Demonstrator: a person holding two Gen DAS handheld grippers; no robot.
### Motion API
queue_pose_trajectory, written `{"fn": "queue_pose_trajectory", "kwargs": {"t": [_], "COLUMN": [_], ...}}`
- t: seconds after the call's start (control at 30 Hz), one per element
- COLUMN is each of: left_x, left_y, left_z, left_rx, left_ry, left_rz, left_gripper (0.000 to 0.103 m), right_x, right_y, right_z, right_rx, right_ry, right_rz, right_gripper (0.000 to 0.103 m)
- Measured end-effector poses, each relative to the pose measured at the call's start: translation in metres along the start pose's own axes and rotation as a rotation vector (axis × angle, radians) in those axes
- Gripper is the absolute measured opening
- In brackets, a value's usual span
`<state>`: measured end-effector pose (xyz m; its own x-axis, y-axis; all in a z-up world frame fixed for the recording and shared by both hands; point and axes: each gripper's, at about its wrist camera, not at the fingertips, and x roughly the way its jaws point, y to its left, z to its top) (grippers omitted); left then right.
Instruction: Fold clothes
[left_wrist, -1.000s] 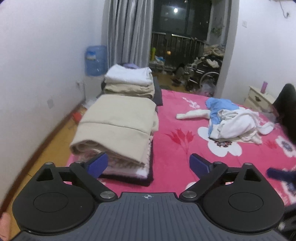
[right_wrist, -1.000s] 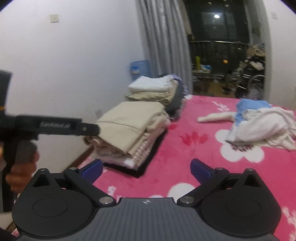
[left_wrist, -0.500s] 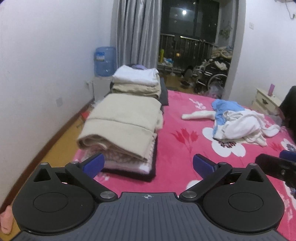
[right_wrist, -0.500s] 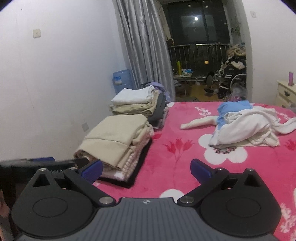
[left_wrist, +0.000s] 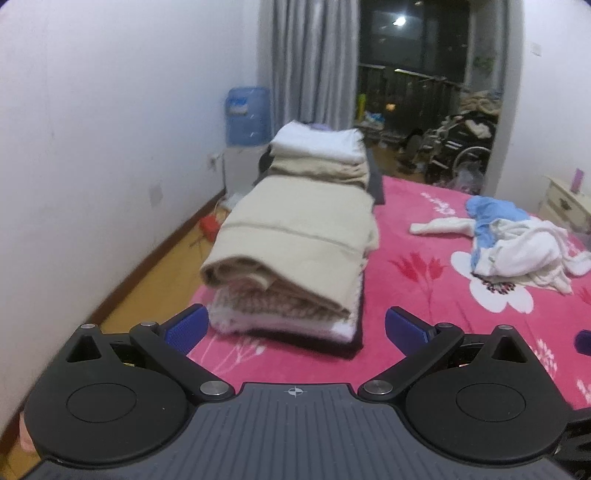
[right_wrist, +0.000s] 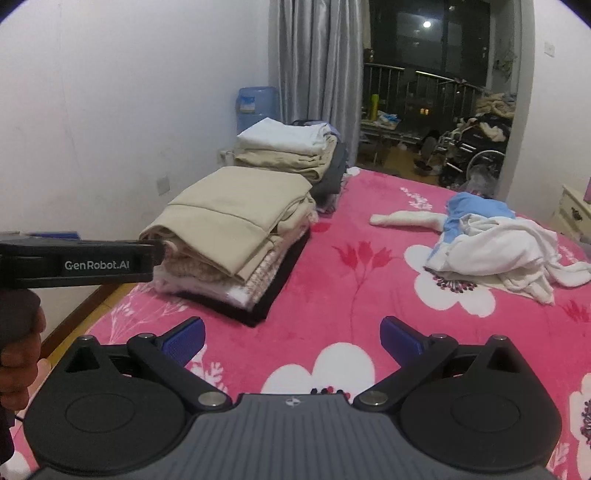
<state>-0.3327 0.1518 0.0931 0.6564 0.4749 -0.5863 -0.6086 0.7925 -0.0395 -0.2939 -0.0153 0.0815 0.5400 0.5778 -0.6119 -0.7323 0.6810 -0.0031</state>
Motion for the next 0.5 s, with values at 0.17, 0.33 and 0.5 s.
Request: {"fn": "queue_pose_trajectory", "kwargs": {"t": [0.17, 0.33, 0.5], "left_x": [0.004, 0.003, 0.005], "left_y": [0.005, 0.005, 0.004], "left_z": [-0.001, -0.004, -0.004], "left_rx": [0.006, 0.026, 0.054], "left_ry": [0.015, 0.007, 0.015], "left_rz": [0.021, 0.035, 0.044], "left_gripper": [0.103, 0.103, 0.103], "right_x": [0.001, 0.006, 0.01], "right_y": [-0.001, 0.004, 0.006], "right_z": [0.004, 0.005, 0.006], "right_rx": [0.035, 0.03, 0.04], "right_ry": [-0.018, 0.015, 0.038], "right_rz": [-0.02, -0.004, -0.003], "right_gripper": [0.103, 0.103, 0.103]}}
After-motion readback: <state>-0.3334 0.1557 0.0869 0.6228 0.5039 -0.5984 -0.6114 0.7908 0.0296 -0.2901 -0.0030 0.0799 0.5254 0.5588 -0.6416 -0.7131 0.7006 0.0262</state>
